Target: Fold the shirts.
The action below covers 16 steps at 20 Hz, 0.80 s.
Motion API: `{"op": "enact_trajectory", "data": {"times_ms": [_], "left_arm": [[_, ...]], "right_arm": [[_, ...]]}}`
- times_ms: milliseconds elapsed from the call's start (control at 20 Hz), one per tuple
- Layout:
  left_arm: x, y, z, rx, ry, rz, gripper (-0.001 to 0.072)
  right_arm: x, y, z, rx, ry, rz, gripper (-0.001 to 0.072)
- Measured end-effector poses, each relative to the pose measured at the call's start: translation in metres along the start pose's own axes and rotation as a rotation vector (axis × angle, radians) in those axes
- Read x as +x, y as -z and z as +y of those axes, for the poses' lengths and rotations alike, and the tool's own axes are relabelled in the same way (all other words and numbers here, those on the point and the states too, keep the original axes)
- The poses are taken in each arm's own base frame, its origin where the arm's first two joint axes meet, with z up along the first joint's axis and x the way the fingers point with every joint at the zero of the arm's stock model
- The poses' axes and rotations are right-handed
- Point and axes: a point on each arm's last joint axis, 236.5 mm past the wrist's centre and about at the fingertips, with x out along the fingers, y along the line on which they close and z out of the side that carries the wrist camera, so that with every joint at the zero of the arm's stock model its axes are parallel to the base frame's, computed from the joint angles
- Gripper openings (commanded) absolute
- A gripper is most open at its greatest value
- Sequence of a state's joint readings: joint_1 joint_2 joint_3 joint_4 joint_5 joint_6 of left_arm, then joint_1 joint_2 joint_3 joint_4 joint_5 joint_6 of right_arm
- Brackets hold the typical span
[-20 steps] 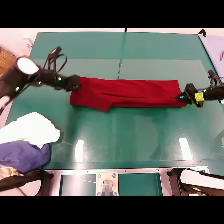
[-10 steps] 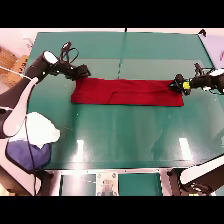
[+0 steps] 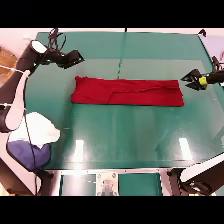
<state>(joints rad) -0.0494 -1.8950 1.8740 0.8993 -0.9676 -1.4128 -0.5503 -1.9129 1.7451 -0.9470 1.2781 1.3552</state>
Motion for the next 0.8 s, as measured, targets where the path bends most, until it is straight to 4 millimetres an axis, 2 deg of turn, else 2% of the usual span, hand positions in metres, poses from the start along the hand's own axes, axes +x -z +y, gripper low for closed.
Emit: {"op": "enact_trajectory", "data": {"times_ms": [50,100,300,350,400,600,650,700,750,800], "left_arm": [[-0.001,0.004,-0.003,0.0,0.01,0.023,0.0165],[-0.002,0.011,-0.005,0.001,0.017,0.054,0.0121],[-0.007,0.035,-0.011,0.001,0.042,0.162,0.0119],[-0.009,0.041,-0.013,0.006,0.049,0.188,0.0081],[-0.01,0.046,-0.014,0.012,0.055,0.209,0.0032],[-0.013,0.06,-0.018,0.03,0.068,0.27,0.0031],[-0.012,0.063,-0.021,0.036,0.072,0.278,0.0031],[-0.01,0.068,-0.026,0.045,0.08,0.295,0.0031],[-0.007,0.071,-0.032,0.054,0.085,0.301,0.0031],[-0.004,0.074,-0.038,0.065,0.09,0.308,0.0031]], "right_arm": [[-0.002,0.003,-0.008,0.0,0.006,0.017,0.0558],[-0.002,0.007,-0.016,-0.001,0.01,0.035,0.0558],[0.014,0.023,-0.038,0.0,0.008,0.116,0.0558],[0.019,0.026,-0.041,0.005,-0.005,0.134,0.0558],[0.023,0.029,-0.042,0.003,-0.017,0.152,0.0557],[0.045,0.043,-0.041,0.0,-0.075,0.23,0.0552],[0.052,0.046,-0.037,-0.007,-0.088,0.245,0.0504],[0.058,0.049,-0.033,-0.017,-0.099,0.258,0.0376],[0.063,0.052,-0.03,-0.023,-0.106,0.273,0.0306],[0.068,0.054,-0.028,-0.035,-0.108,0.283,0.0138]]}}
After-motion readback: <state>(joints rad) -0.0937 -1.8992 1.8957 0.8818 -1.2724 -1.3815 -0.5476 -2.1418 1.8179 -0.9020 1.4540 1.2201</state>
